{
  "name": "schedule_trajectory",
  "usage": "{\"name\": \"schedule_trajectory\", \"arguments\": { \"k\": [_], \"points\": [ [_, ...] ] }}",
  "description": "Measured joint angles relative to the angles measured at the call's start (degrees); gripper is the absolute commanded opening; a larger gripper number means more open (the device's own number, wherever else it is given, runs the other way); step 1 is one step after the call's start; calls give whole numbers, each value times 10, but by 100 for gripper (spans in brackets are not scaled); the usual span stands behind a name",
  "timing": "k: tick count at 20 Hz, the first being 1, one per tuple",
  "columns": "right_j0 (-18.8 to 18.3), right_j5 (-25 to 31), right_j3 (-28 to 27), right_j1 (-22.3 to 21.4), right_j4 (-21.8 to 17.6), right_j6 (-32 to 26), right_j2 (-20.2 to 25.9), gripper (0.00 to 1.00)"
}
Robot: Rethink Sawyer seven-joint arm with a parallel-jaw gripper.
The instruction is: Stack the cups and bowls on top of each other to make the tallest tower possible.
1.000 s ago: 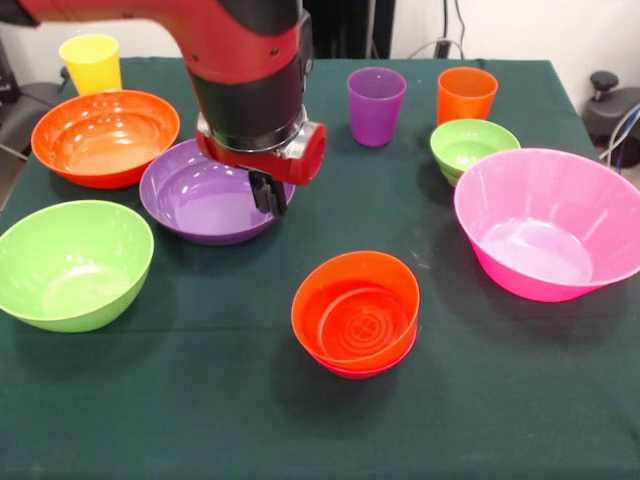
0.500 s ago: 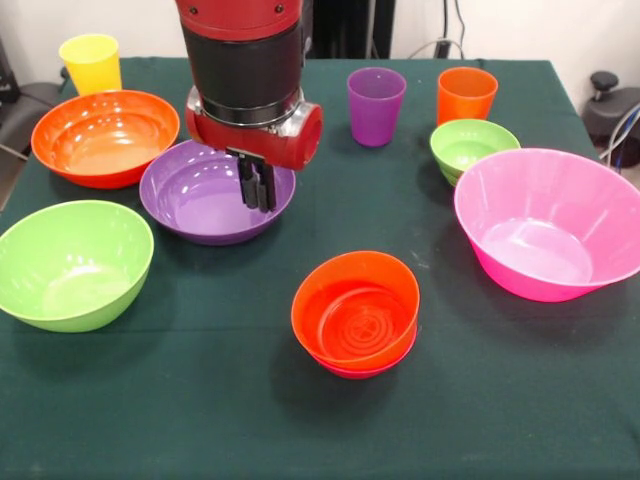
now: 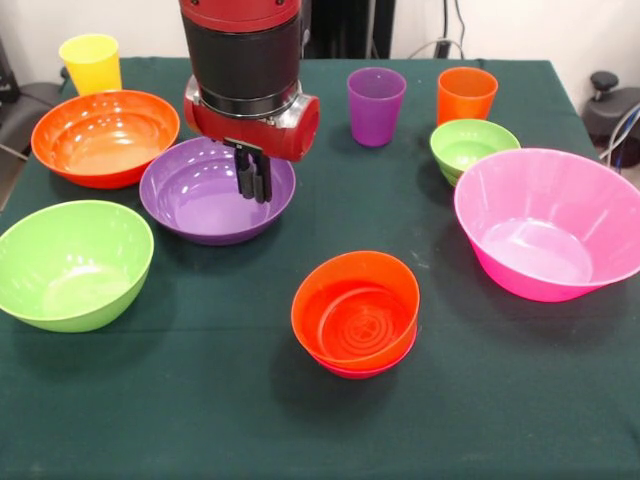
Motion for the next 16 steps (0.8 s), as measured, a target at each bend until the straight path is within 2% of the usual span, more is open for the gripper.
{"name": "schedule_trajectory", "arguments": {
  "k": [16],
  "points": [
    [7, -27, 24, 0, 0, 0, -20, 0]
  ]
}}
